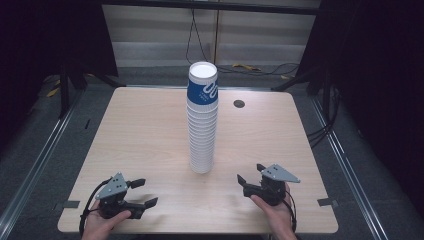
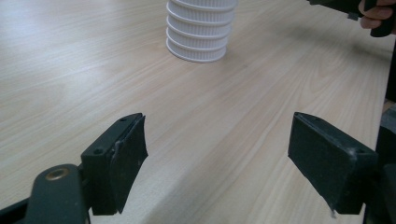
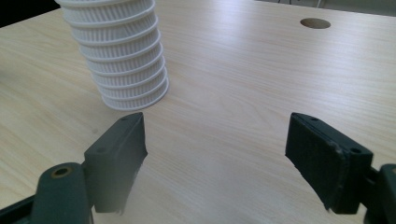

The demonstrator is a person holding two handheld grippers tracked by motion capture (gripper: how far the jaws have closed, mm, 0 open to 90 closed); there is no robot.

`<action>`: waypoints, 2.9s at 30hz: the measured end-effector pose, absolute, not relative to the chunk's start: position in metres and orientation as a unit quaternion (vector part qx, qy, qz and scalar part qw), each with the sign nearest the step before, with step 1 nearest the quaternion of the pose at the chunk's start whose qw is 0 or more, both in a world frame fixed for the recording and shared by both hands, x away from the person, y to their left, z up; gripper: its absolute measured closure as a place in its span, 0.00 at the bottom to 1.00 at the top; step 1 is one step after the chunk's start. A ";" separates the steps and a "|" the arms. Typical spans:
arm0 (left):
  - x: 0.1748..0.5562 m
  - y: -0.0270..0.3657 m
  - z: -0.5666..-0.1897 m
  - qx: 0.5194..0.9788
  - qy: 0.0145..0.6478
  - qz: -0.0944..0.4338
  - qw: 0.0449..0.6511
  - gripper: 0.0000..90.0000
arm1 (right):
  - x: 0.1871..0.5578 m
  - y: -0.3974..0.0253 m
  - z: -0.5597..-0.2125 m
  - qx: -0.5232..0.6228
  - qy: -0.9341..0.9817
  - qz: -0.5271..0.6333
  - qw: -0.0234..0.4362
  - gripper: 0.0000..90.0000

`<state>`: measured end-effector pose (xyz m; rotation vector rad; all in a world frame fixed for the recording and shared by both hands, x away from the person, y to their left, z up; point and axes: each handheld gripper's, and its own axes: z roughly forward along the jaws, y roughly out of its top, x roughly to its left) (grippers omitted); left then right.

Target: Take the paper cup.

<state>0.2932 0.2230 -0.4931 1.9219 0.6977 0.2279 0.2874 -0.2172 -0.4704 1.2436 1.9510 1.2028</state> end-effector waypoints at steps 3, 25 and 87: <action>0.294 0.223 -0.493 0.800 0.291 0.094 0.516 0.21 | 0.287 -0.216 -0.470 0.454 0.725 0.445 0.265 0.22; 0.296 0.213 -0.494 0.811 0.275 0.068 0.513 0.23 | 0.283 -0.214 -0.458 0.423 0.732 0.476 0.244 0.29; 0.289 0.214 -0.494 0.805 0.271 0.049 0.526 0.20 | 0.324 -0.167 -0.330 0.315 0.745 0.547 0.216 0.18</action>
